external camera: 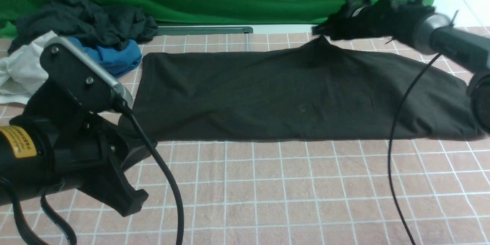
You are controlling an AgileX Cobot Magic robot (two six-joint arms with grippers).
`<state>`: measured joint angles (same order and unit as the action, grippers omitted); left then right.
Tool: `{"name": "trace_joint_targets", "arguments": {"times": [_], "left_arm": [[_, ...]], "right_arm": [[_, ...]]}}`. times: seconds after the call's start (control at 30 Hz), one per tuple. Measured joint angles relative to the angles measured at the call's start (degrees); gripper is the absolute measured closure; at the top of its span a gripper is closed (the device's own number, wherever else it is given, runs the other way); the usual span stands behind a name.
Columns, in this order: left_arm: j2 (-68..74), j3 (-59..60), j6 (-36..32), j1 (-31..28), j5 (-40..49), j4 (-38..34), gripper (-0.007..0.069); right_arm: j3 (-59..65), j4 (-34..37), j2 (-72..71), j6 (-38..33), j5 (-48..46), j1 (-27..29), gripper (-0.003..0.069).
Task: Fold a long-sleeved shirt over a pink coffee tablecloth.
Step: 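Pull the folded dark garment lengthwise by its ends to straighten it flat on the table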
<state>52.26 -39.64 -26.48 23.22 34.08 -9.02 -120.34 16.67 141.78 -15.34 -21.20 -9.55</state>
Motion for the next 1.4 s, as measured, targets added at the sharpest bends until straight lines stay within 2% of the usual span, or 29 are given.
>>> {"name": "trace_joint_targets", "arguments": {"times": [0.1,0.2,0.33,0.5,0.63,0.67,0.77,0.8,0.83,0.9,0.97,1.1,1.4], "left_arm": [[0.0,0.0,-0.1,0.0,-0.7,1.2,0.0610],[-0.8,0.0,-0.1,0.0,-2.4,0.9,0.0610],[-4.6,0.0,-0.1,0.0,-4.2,-2.9,0.0610],[-9.5,0.0,-0.5,0.0,-4.2,-4.6,0.0610],[-12.2,0.0,-0.8,0.0,-4.3,-4.8,0.0608],[-12.8,0.0,-0.8,0.0,-4.3,-4.8,0.0608],[-13.1,0.0,-0.9,0.0,-4.3,-4.8,0.0608],[-13.1,0.0,-0.9,0.0,-4.3,-4.8,0.0608],[-13.1,0.0,-0.9,0.0,-4.3,-4.8,0.0608],[-13.1,0.0,-0.9,0.0,-4.6,-4.8,0.0608],[-13.1,0.0,-0.9,0.0,-4.8,-4.8,0.0608],[-13.1,0.0,-2.0,0.0,-5.1,-4.8,0.0608],[-13.1,0.0,-2.2,0.0,-6.3,-5.0,0.0608]], "right_arm": [[-0.4,-1.5,-3.8,-0.3,-7.8,1.6,0.0496],[-0.1,-5.6,-9.8,-0.4,-21.1,2.9,0.0494],[9.2,-8.7,-22.1,-0.3,-29.2,5.6,0.0532],[23.8,-9.2,-33.2,2.6,-30.7,10.5,0.0524],[34.4,-9.3,-37.8,6.3,-29.2,16.1,0.0454],[37.8,-9.3,-38.2,7.6,-27.5,19.0,0.0392],[41.4,-7.9,-37.2,8.4,-24.9,23.2,0.0253],[42.1,-6.8,-36.4,8.7,-24.2,24.3,0.0189],[42.2,-6.8,-36.2,8.7,-24.1,24.5,0.0179],[42.5,-5.4,-33.7,8.9,-21.5,25.5,0.0055],[42.5,-5.0,-32.4,8.9,-20.3,25.5,0.0024],[42.5,-4.5,-29.0,8.9,-18.6,25.5,0.0014],[42.5,-4.6,-24.7,8.7,-16.9,25.5,0.0060]]}}
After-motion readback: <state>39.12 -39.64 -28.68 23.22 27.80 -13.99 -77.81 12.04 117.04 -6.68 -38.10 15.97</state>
